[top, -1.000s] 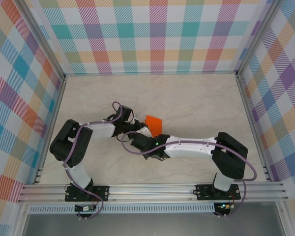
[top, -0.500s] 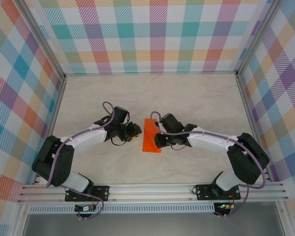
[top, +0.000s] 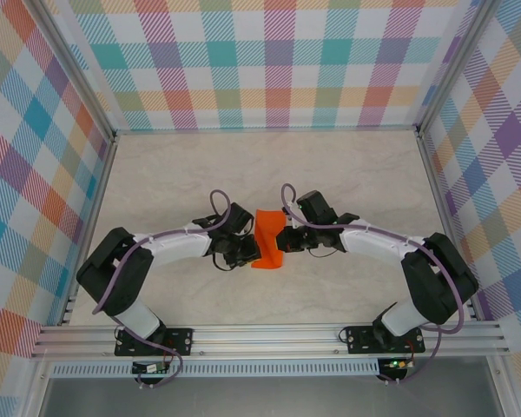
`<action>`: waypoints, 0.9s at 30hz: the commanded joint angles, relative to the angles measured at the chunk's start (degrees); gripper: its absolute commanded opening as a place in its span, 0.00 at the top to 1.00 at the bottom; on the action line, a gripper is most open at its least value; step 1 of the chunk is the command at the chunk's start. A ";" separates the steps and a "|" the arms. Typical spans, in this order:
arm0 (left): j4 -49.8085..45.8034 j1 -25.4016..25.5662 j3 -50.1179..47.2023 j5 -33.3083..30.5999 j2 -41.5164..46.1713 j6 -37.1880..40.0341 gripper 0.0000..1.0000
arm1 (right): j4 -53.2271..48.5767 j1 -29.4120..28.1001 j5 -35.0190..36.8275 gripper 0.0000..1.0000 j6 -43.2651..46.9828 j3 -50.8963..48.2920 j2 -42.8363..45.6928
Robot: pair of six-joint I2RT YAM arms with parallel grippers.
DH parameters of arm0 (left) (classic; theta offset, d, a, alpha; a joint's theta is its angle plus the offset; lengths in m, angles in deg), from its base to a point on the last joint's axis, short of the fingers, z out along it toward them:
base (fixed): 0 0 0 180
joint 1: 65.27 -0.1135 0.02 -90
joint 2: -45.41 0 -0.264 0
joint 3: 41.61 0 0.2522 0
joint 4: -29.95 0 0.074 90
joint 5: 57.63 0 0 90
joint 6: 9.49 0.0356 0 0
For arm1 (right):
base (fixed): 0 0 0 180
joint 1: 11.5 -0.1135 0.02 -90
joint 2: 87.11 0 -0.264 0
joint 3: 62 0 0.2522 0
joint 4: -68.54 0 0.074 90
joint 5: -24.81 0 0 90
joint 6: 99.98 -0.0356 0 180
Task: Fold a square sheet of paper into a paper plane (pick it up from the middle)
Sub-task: Fold the triangle a second time at the center of the table.
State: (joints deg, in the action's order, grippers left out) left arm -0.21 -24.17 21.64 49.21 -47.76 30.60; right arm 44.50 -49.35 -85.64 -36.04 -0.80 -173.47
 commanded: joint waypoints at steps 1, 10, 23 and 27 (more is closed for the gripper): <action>-1.48 1.41 1.97 -1.86 -2.07 -0.36 0.87 | 0.88 0.15 -1.75 0.95 1.04 -0.68 -0.34; -6.93 1.79 2.36 -7.02 -4.89 0.33 0.93 | 0.26 0.14 -0.26 0.94 0.87 -0.55 -2.08; -15.74 1.74 4.13 -16.44 -3.87 3.06 0.94 | 0.19 0.14 -2.02 0.94 1.18 2.19 -4.96; -15.52 1.77 4.49 -16.39 -2.90 5.01 0.93 | -0.44 0.14 -2.73 0.94 2.16 3.51 -6.24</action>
State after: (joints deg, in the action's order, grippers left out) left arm -10.22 -22.75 26.01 36.44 -51.21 33.29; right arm 44.39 -49.35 -86.36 -35.78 0.71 -178.54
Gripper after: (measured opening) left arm 0.074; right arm 0.066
